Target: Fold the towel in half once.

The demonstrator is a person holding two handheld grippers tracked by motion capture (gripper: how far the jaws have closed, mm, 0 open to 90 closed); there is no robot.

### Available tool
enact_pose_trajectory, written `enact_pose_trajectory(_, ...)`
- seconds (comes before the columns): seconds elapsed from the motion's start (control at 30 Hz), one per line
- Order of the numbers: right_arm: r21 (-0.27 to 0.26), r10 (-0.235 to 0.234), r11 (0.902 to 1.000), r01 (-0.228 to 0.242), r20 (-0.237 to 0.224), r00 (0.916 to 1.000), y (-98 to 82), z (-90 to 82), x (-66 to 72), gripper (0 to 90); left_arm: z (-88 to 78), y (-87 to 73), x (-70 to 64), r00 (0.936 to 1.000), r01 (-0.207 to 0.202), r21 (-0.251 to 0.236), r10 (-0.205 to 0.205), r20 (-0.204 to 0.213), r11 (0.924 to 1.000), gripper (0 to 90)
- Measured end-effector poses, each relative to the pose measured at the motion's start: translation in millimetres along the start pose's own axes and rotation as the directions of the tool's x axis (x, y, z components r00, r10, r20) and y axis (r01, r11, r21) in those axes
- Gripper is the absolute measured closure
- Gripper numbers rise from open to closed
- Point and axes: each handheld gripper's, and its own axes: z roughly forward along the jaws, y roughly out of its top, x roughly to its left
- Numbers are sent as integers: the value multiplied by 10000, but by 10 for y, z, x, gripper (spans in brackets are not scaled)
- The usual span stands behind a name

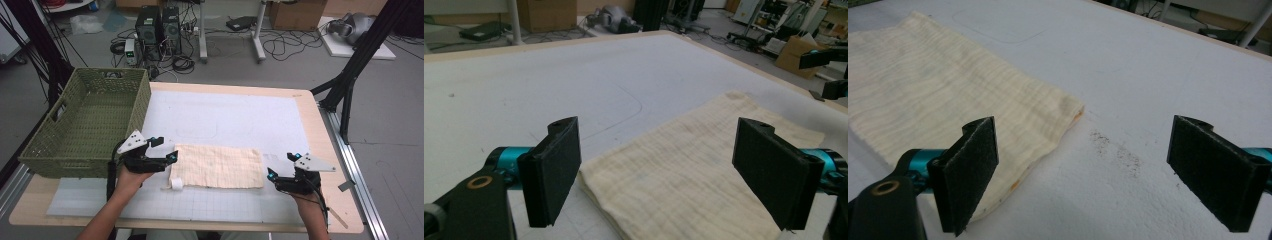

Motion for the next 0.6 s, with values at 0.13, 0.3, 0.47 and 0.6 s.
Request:
enact_pose_trajectory(0.13,20,4,10000,-4,71,10000,-10,3,-37,123,8,-18,3,10000,-27,140,28,-46,9999,203)
enact_pose_trajectory(0.3,52,55,10000,-55,102,9999,2,27,-59,122,-10,-37,44,9998,4,171,0,-215,9999,208)
enact_pose_trajectory(0.47,81,129,9999,-131,190,9997,2,32,-58,123,-24,-49,61,9994,49,292,-39,-342,9996,210)
enact_pose_trajectory(0.6,55,115,9999,-117,261,9996,5,25,-65,123,-44,-48,62,9989,103,236,-93,-453,9997,213)
